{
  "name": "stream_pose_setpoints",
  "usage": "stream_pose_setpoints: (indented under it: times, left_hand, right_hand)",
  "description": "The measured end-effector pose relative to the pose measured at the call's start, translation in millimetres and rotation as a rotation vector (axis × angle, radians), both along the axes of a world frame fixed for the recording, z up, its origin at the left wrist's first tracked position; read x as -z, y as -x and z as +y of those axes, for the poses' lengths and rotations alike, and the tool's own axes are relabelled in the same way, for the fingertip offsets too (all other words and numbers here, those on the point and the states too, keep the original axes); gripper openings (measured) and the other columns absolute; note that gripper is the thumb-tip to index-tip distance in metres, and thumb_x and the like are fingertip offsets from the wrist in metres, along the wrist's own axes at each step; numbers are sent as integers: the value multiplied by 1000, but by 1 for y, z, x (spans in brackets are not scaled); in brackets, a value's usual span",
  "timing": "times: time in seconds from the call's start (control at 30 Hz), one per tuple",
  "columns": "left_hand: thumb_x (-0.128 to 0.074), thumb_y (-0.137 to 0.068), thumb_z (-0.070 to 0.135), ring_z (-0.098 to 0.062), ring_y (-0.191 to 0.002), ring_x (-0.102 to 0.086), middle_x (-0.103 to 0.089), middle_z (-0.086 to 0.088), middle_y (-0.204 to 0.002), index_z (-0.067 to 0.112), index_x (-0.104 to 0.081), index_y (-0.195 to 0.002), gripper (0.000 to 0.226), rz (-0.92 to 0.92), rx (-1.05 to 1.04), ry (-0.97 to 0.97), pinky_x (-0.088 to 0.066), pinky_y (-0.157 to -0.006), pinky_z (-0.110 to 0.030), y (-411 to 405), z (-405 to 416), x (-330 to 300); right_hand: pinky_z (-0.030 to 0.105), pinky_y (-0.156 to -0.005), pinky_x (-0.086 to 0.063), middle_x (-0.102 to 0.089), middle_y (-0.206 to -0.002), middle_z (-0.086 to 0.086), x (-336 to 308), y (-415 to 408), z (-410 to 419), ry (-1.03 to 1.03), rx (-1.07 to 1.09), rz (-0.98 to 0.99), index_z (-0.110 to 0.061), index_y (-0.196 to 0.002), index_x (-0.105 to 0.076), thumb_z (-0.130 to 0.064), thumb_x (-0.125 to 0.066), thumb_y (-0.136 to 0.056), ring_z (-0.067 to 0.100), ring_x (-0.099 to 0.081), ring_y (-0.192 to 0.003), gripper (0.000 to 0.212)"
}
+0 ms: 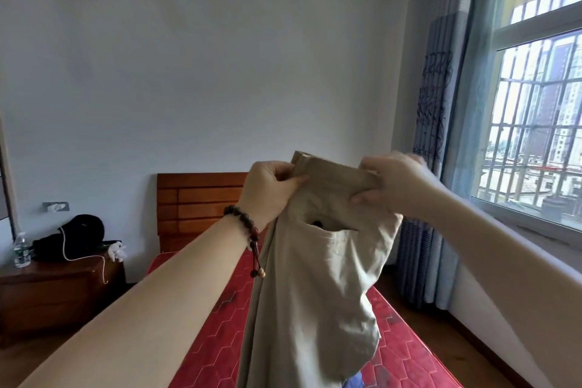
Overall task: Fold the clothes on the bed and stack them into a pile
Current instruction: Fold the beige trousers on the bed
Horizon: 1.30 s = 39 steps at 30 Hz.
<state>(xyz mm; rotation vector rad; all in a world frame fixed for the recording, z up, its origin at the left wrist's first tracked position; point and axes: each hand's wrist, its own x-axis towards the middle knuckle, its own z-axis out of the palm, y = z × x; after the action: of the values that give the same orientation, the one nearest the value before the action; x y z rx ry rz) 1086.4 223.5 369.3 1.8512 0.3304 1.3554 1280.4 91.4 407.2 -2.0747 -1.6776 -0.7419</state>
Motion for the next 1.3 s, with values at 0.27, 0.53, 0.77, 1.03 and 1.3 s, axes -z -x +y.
stream_pose_setpoints:
  times: [0.27, 0.53, 0.77, 1.03, 1.3]
  left_hand:
    - [-74, -78, 3, -24, -86, -72, -76, -11, -90, 15, -79, -76, 13, -181, 250, 256, -57, -75, -32, 19, 14, -23]
    - [-76, -80, 29, -18, -92, -72, -76, -4, -94, 17, -78, -87, 14, -167, 170, 145, -56, -72, -22, 44, 15, -3]
    - [-80, -78, 25, -8, -80, -72, -75, 8, -79, 24, -74, -76, 6, -58, -33, 109, -57, -68, -20, 35, 15, -3]
    - [-76, -71, 36, -21, -90, -71, -76, -7, -94, 20, -78, -83, 20, -151, 185, 205, -57, -82, -40, 34, 12, 5]
    - [-85, -72, 21, -9, -99, -69, -73, 9, -106, 25, -68, -107, 39, 121, 184, 60, -56, -86, -32, 21, 0, 36]
  right_hand:
    - [49, -96, -51, -66, -123, 10, 32, -23, -17, 42, -522, 1372, -15, -135, -49, -19, -74, -75, 26, -64, -112, 66]
    - [31, -78, -57, -74, -102, 13, 31, 4, 9, -340, -678, 1309, -3, -99, -72, -15, -75, -71, 25, -70, -95, 30]
    - [35, -79, -59, -73, -97, 11, 18, 4, 1, -392, -680, 1259, -7, -97, -70, -26, -77, -71, 24, -70, -88, 34]
    - [43, -84, -56, -75, -93, 9, 28, -15, -9, -508, -525, 1156, -16, -86, -74, -22, -80, -76, 26, -70, -89, 13]
    - [33, -72, -57, -76, -85, 4, 49, -14, -8, -519, -491, 1215, -20, -80, -77, -37, -83, -67, 20, -70, -81, 22]
